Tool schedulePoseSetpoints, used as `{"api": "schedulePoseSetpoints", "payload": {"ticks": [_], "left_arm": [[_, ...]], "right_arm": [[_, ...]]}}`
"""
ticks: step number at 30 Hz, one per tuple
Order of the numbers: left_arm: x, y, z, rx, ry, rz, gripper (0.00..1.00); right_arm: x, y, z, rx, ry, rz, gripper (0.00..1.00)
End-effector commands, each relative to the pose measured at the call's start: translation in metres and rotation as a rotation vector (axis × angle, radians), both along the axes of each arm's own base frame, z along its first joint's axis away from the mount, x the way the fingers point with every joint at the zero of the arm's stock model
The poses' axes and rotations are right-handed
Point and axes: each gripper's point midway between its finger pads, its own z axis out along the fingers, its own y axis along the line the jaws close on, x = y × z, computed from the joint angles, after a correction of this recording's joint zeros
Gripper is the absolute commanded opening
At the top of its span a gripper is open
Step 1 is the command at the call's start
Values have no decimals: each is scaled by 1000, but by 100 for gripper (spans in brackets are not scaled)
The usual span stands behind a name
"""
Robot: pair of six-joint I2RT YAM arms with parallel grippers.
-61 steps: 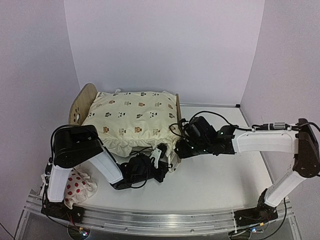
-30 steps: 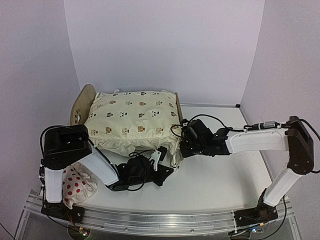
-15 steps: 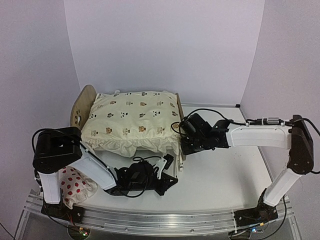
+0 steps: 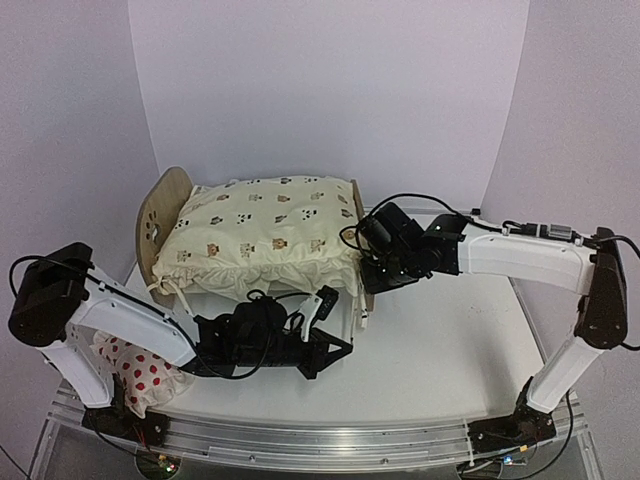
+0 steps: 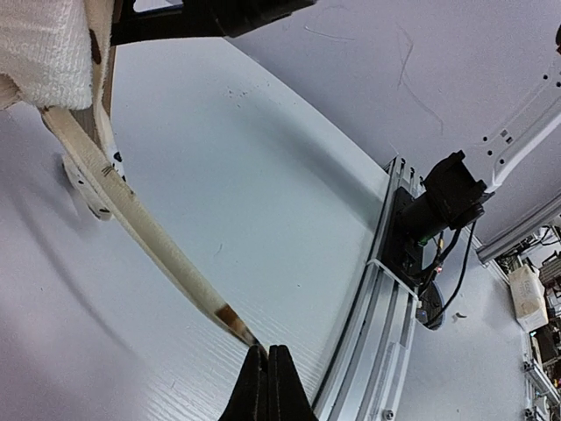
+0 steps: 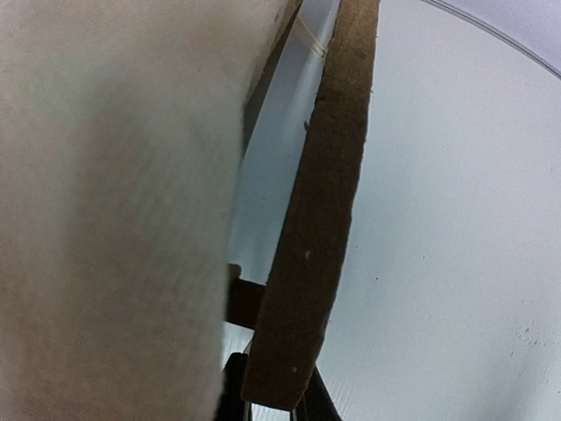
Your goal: Set up the pet bed
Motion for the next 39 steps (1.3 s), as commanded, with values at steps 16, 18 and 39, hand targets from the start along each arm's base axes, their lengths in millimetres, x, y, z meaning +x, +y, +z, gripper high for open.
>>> {"api": "schedulePoseSetpoints", "payload": {"ticks": [16,18,39], "left_arm": [[-14,21,-4,79,-15,-23,0],[-4,22,-11,105,-39,24,1],[115,3,-80,417,-290,243,48]], "right_arm": [[44,39,23,115,-248,93,0],[45,38,23,111,-250,94,0],[28,42,24,200,-193,130,0]]}}
